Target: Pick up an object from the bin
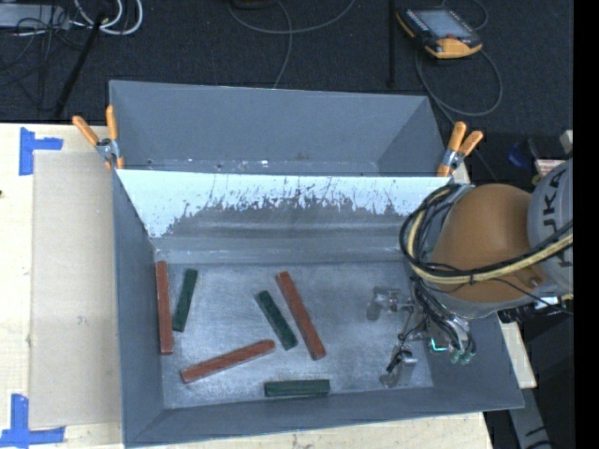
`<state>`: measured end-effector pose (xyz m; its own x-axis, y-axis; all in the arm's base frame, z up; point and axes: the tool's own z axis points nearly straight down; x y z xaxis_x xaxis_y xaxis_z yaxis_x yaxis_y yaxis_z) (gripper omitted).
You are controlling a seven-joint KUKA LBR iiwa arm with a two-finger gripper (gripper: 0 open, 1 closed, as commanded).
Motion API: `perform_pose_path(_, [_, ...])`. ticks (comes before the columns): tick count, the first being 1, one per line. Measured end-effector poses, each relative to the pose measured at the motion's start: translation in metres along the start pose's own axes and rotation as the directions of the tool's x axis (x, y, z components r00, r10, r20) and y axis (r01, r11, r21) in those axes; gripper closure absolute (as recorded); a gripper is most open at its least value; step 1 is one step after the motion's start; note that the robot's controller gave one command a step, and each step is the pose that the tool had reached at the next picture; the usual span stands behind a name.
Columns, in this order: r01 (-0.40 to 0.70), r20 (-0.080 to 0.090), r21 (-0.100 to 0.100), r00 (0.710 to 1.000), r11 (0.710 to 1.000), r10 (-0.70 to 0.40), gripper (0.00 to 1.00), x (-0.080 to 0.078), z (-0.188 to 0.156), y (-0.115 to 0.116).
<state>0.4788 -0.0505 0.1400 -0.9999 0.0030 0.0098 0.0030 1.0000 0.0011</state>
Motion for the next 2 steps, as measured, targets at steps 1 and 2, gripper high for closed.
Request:
perform_pose_path(1, [0.046, 0.011, -0.002, 0.999, 0.999, -0.046, 0.00, -0.076, 0.069, 0.074])
perform_pose_path(2, [0.121, 0.008, -0.002, 0.993, 0.993, -0.121, 0.00, -0.062, 0.070, 0.150])
